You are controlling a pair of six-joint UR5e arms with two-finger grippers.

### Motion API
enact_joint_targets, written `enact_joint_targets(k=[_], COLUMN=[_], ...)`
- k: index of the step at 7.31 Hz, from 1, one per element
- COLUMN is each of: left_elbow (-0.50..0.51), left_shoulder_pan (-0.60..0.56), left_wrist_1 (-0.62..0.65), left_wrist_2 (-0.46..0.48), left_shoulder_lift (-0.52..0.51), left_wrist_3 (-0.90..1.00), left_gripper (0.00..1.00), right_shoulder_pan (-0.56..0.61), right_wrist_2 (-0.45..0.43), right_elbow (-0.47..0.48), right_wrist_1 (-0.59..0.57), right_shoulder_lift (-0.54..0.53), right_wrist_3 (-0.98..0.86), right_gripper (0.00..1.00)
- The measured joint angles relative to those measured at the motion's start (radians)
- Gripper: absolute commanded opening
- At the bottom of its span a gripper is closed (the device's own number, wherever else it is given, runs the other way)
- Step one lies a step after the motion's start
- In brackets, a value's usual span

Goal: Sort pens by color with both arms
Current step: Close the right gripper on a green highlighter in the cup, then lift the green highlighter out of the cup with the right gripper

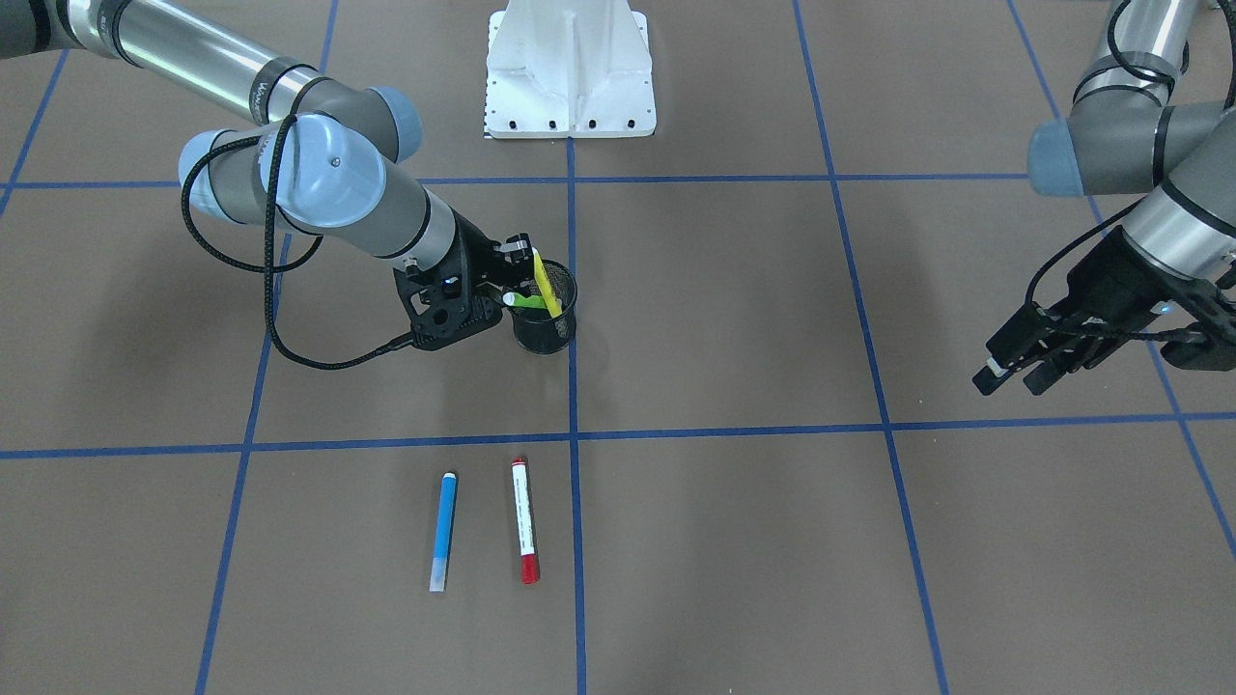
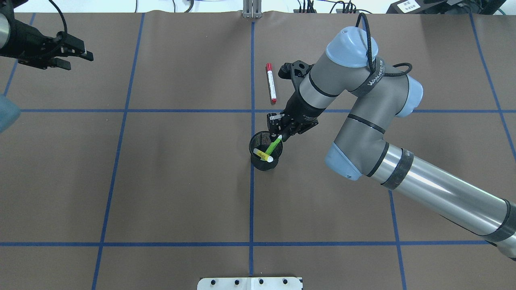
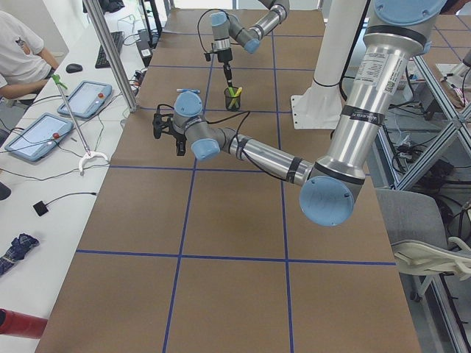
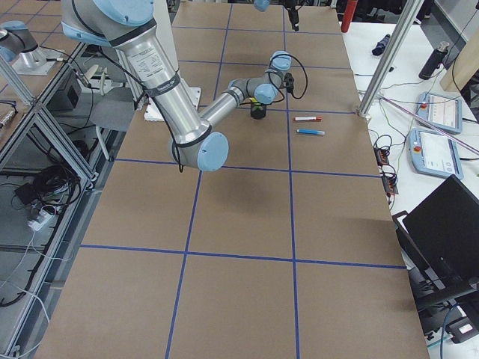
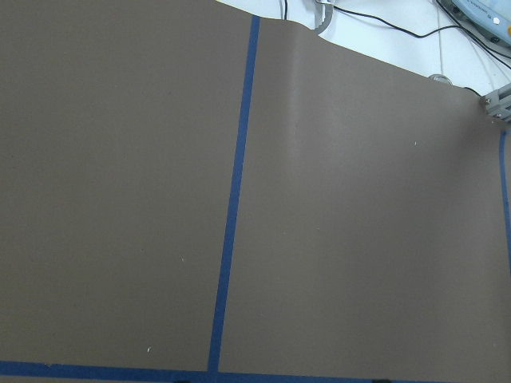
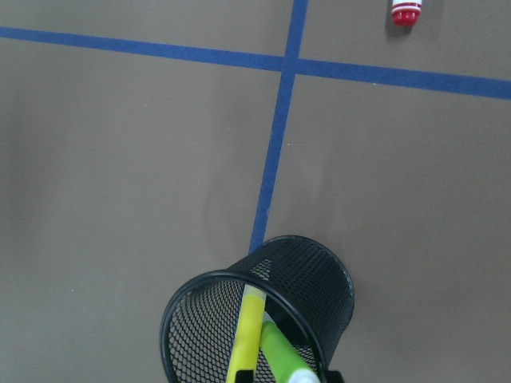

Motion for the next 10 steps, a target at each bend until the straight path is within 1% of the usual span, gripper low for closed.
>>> enact_joint_targets(k=[5,6,7,10], left_elbow=[0.001,0.001,0.000,0.000], left_shoulder_pan=[0.000,0.000,0.000,0.000], left_wrist_1=[0.001,0.001,0.001,0.000], left_wrist_2=[0.000,0.000,0.000,0.000], left_shoulder_lift=[-0.001,-0.001,-0.002,0.000], left_wrist_3=[-0.001,-0.001,-0.001,-0.001], left_gripper=[0.81,0.81,0.81,0.81], right_shoulder_pan=[-0.002,-0.002,-0.002,0.002], right_wrist_2=[-0.007,-0.009,-0.010,-0.011], right_elbow=[-0.004,-0.005,-0.005,-0.002], right_wrist_1=[-0.001,-0.001,-0.001,-0.002], right_shoulder_lift=[0.000,0.000,0.000,0.000], right_wrist_3=[-0.007,-0.009,-0.010,-0.011], right_gripper=[0.40,0.24,0.00,0.00])
